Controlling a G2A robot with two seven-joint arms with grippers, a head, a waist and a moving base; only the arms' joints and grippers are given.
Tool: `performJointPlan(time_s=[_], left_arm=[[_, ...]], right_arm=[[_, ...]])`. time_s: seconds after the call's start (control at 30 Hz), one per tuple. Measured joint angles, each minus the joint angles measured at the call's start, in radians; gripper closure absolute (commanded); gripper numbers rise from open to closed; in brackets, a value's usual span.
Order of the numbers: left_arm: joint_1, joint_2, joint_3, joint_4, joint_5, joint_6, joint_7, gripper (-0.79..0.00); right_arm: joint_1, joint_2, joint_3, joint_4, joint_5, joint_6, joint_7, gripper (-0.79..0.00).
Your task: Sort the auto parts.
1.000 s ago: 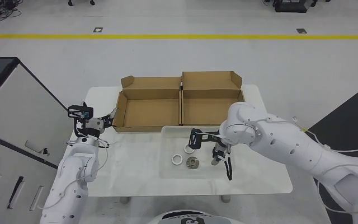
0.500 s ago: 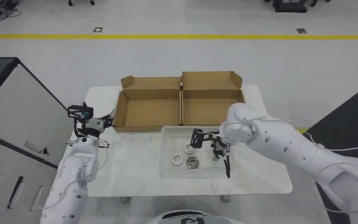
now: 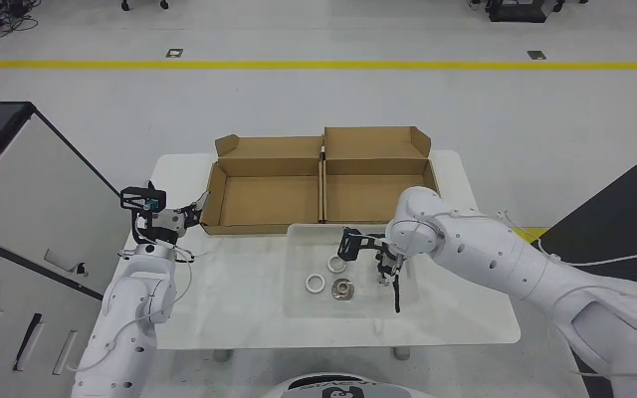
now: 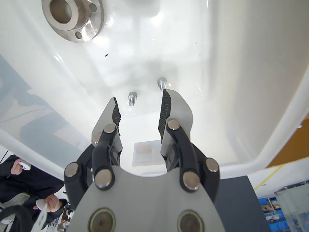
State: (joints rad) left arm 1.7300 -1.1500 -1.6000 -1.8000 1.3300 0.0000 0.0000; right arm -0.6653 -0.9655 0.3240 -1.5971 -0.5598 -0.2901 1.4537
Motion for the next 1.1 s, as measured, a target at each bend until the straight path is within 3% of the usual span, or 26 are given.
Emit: performJointPlan(time_s=[1.1], left_arm=[[0.0,0.0,0.0,0.0,0.0,0.0,0.0,-0.785]], right_arm=[[-0.03,-0.049,0.023,0.057,-0.099,0.071,-0.035,-0.382]])
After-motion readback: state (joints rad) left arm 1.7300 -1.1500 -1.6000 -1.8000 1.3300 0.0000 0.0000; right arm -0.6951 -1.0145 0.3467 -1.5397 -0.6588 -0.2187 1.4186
